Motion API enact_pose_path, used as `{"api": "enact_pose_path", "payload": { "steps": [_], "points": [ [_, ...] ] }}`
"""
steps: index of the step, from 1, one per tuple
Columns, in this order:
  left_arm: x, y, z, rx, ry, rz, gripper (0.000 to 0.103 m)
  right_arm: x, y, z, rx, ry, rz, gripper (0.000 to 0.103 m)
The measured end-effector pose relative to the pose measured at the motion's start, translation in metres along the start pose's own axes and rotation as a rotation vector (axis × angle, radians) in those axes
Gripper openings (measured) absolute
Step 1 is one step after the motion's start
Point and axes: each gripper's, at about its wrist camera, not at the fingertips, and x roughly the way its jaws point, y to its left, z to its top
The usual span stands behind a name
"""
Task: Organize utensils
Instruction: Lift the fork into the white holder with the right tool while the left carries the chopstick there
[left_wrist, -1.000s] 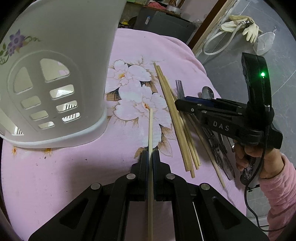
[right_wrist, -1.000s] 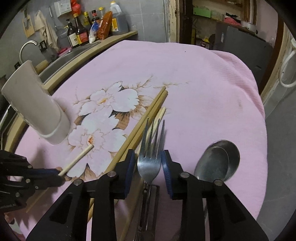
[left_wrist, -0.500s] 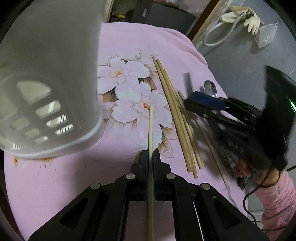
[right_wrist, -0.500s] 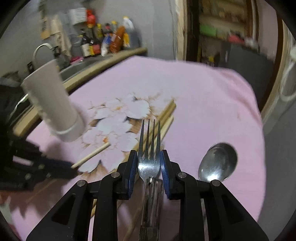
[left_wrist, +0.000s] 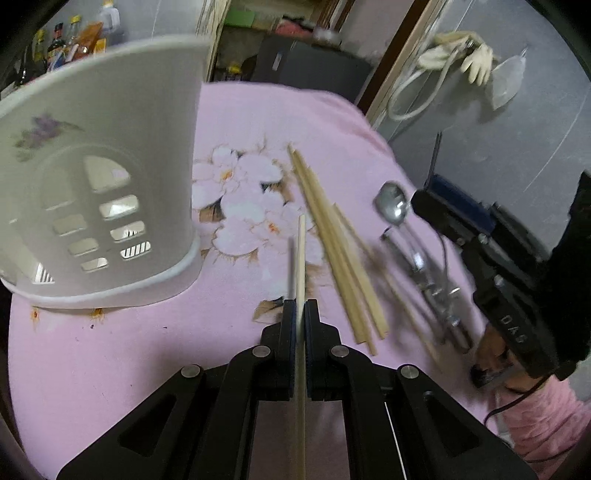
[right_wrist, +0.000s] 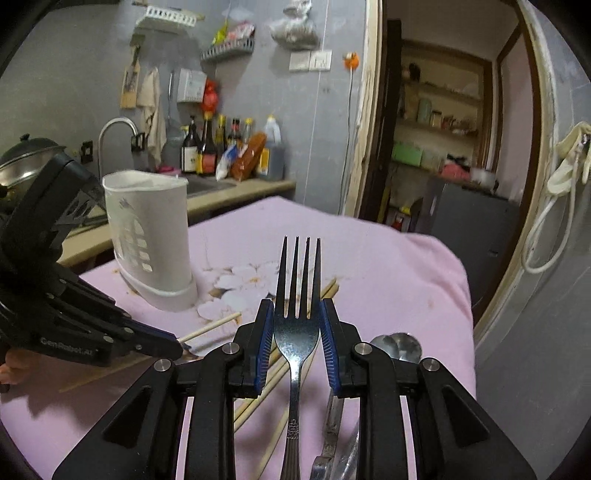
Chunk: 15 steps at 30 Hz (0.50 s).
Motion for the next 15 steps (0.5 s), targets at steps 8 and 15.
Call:
{"api": "enact_pose_path", "payload": {
  "steps": [8, 15],
  "points": [
    [-0.051, -0.009, -0.009, 0.015, -0.346, -0.005, 0.003, -0.031, 0.008, -0.003, 0.000, -0.170, -0.070, 0.022],
    [-0.078, -0.023, -0.006, 0.043, -0.566, 0.030, 0.003, -0.049, 0.012, 0.007, 0.019, -0.282, -0.098, 0.022]
  ]
}}
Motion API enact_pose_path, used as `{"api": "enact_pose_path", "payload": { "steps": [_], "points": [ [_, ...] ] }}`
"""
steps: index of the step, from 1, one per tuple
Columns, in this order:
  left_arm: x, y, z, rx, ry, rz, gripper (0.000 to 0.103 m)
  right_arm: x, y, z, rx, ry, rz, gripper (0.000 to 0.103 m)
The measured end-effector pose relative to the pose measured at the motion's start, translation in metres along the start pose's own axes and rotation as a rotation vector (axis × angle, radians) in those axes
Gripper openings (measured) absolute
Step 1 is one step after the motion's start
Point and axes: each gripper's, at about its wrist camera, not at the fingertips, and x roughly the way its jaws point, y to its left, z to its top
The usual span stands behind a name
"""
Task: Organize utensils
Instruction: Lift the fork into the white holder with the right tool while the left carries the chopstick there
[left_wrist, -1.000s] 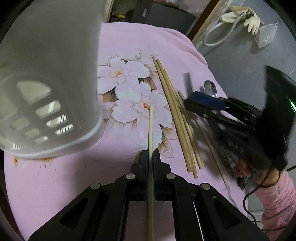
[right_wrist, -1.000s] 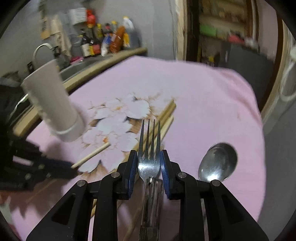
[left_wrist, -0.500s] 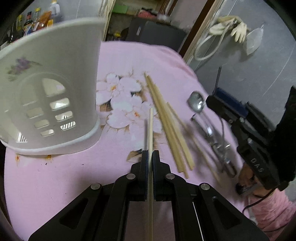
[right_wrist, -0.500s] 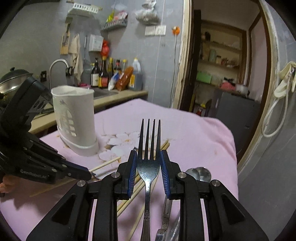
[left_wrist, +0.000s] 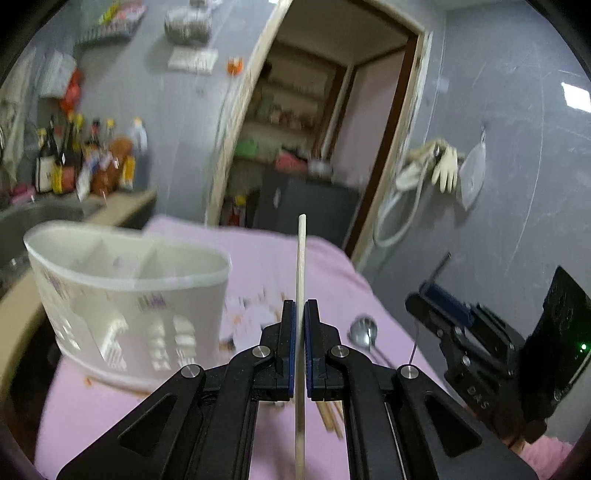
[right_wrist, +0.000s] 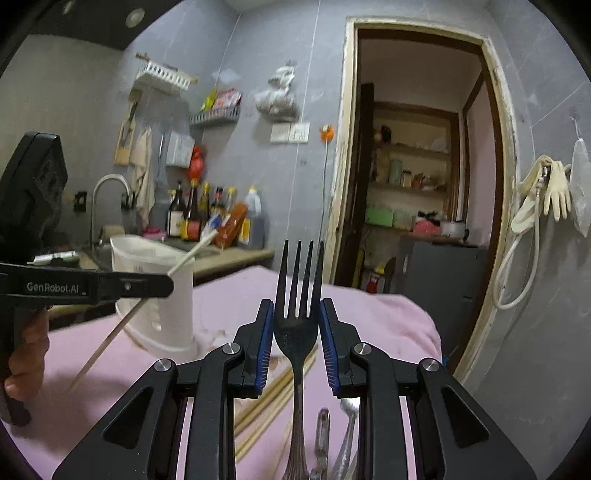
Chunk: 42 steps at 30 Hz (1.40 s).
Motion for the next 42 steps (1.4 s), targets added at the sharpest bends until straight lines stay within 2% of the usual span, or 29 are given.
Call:
{"api": "enact_pose_path", "payload": {
  "steps": [4, 14, 19, 25, 30, 34, 37, 42],
  "points": [
    [-0.018, 0.008, 0.020, -0.008, -0.102, 0.007, 0.003, -0.003, 0.000, 0.018, 0.009, -0.057, 0.010, 0.022],
    [-0.053, 0.053, 0.071, -0.046, -0.275, 0.055, 0.003, 0.000, 0.013, 0.063, 0.011, -0.171, 0.075, 0.022],
    [-0.069, 0.085, 0.101, -0.076, -0.365, 0.091, 0.003, 0.015, 0.023, 0.093, 0.054, -0.199, 0.166, 0.022],
    [-0.072, 0.136, 0.132, -0.106, -0.467, 0.190, 0.003, 0.046, 0.039, 0.127, 0.129, -0.234, 0.278, 0.022],
    [-0.061, 0.176, 0.132, -0.122, -0.498, 0.280, 0.003, 0.072, 0.055, 0.139, 0.159, -0.234, 0.319, 0.022],
    [-0.050, 0.198, 0.112, -0.162, -0.490, 0.334, 0.003, 0.087, 0.070, 0.130, 0.148, -0.212, 0.311, 0.022],
    [-0.041, 0.202, 0.097, -0.162, -0.492, 0.373, 0.003, 0.097, 0.080, 0.118, 0.139, -0.186, 0.295, 0.022],
    [-0.035, 0.199, 0.082, -0.156, -0.498, 0.373, 0.003, 0.112, 0.096, 0.096, 0.116, -0.135, 0.238, 0.022]
  ]
}}
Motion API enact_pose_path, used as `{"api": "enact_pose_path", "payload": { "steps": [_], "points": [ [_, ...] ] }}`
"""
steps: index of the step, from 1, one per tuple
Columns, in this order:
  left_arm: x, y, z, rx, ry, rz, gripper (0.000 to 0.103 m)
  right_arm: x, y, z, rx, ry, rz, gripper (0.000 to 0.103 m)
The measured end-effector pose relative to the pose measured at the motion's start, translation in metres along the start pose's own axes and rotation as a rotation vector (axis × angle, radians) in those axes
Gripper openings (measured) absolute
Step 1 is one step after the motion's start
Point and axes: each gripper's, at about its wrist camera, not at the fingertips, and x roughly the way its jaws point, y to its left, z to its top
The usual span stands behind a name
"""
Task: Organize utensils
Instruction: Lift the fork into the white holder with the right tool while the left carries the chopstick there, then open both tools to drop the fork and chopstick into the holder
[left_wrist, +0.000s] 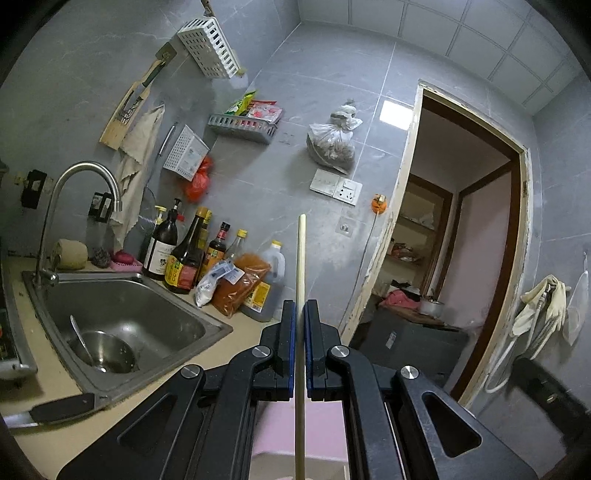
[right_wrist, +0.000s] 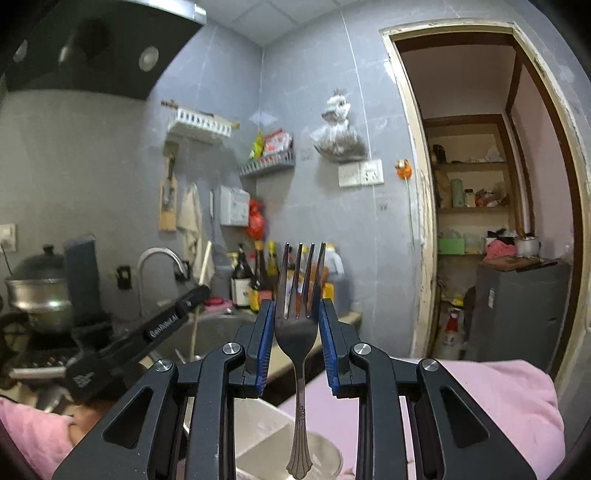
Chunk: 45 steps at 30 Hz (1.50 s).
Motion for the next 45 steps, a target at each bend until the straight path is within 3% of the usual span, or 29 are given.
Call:
{"api": "enact_pose_path", "payload": {
  "steps": [4, 10, 18, 21, 24, 26, 27, 33, 36, 42, 45],
  "points": [
    [-0.004, -0.001, -0.010, 0.007, -0.004, 0.006, 0.003, 0.007, 0.005, -0.014, -0.002, 0.019, -0.084, 0.022],
    [-0.012, -0.006, -0.027, 0.036, 0.019, 0.005, 0.003, 0.019, 0.008, -0.031, 0.006, 0.071, -0.130, 0.022],
    [-0.017, -0.012, -0.045, 0.073, 0.114, -0.016, 0.003, 0.025, -0.004, -0.046, 0.093, 0.168, -0.071, 0.024],
    [-0.019, -0.014, -0.049, 0.074, 0.162, -0.028, 0.004, 0.022, -0.004, -0.046, 0.089, 0.174, -0.060, 0.033],
    [-0.023, -0.015, -0.050, 0.069, 0.183, -0.041, 0.011, 0.018, -0.005, -0.045, 0.090, 0.180, -0.037, 0.034],
    [-0.026, -0.014, -0.048, 0.052, 0.186, -0.049, 0.025, 0.016, -0.006, -0.045, 0.090, 0.178, -0.033, 0.035],
    [-0.027, -0.014, -0.047, 0.045, 0.182, -0.049, 0.027, 0.014, -0.006, -0.044, 0.091, 0.174, -0.029, 0.035],
    [-0.032, -0.013, -0.045, 0.026, 0.203, -0.047, 0.028, 0.009, -0.009, -0.044, 0.107, 0.176, -0.026, 0.037],
    [-0.035, -0.015, -0.041, 0.025, 0.202, -0.044, 0.032, 0.002, -0.013, -0.041, 0.118, 0.164, -0.028, 0.043],
    [-0.052, -0.039, -0.025, 0.064, 0.177, -0.024, 0.065, -0.037, -0.032, -0.022, 0.112, 0.088, -0.102, 0.072],
    [-0.061, -0.060, -0.021, 0.116, 0.154, -0.009, 0.092, -0.060, -0.043, -0.014, 0.094, 0.059, -0.171, 0.086]
  ]
}}
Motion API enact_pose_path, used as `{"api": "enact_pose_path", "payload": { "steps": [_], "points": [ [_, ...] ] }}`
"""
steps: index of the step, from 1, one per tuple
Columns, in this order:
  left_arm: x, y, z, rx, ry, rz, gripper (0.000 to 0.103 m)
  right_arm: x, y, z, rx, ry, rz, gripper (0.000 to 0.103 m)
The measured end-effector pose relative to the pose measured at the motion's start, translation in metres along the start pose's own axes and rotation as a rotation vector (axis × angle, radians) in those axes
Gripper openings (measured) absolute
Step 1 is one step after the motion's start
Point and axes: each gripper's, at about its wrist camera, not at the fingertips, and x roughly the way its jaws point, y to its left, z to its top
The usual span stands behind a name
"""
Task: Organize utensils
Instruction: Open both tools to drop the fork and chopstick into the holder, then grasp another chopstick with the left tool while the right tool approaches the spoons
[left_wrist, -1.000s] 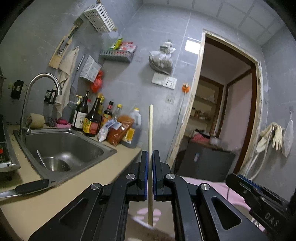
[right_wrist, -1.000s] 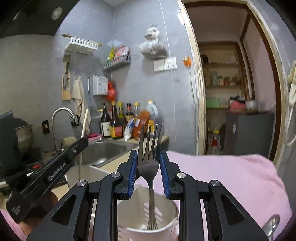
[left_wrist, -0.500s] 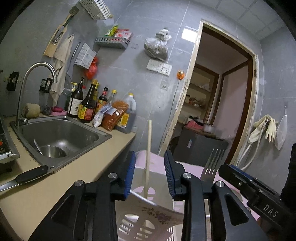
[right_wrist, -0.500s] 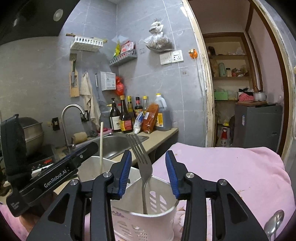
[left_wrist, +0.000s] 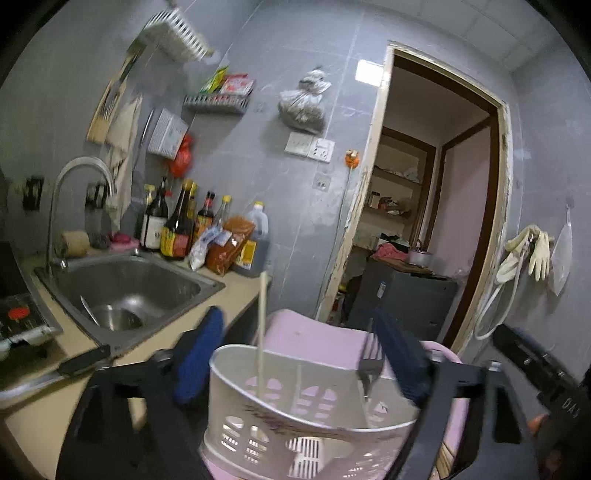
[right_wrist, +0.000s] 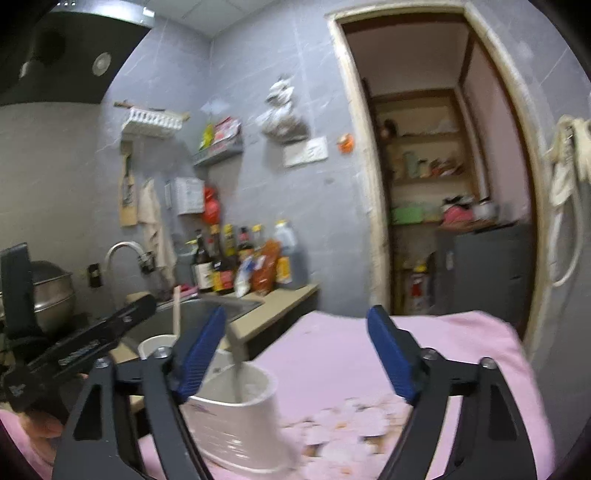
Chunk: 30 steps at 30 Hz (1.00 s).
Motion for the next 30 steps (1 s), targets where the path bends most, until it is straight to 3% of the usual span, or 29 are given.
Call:
{"api": "enact_pose_path", "payload": {
  "steps": [1, 2, 3, 7, 12, 18, 25, 27, 30],
  "points": [
    [-0.003, -0.009, 0.000, 0.025, -0.008, 0.009, 0.102, -0.010, -0.007, 0.003, -0.006, -0.012, -0.040, 0.092],
    [-0.006, -0.019, -0.001, 0.055, -0.018, 0.018, 0.102, -0.016, -0.013, 0.005, -0.009, -0.020, -0.068, 0.101],
    [-0.010, -0.030, -0.003, 0.088, -0.033, 0.017, 0.102, -0.024, -0.020, 0.006, -0.014, -0.030, -0.106, 0.103],
    [-0.020, -0.067, -0.016, 0.181, -0.059, -0.022, 0.102, -0.054, -0.045, 0.007, -0.055, -0.069, -0.238, 0.103],
    [-0.026, -0.103, -0.033, 0.244, -0.037, -0.100, 0.102, -0.079, -0.079, -0.002, -0.088, -0.037, -0.348, 0.103],
    [-0.015, -0.139, -0.056, 0.297, 0.097, -0.178, 0.102, -0.095, -0.116, -0.018, -0.117, 0.042, -0.415, 0.103],
    [0.016, -0.171, -0.090, 0.399, 0.291, -0.175, 0.102, -0.083, -0.144, -0.041, -0.097, 0.198, -0.423, 0.102],
    [0.027, -0.178, -0.100, 0.429, 0.348, -0.174, 0.102, -0.074, -0.151, -0.047, -0.084, 0.256, -0.410, 0.098],
    [0.040, -0.182, -0.112, 0.450, 0.432, -0.184, 0.102, -0.060, -0.160, -0.058, -0.075, 0.354, -0.382, 0.083]
  ]
}}
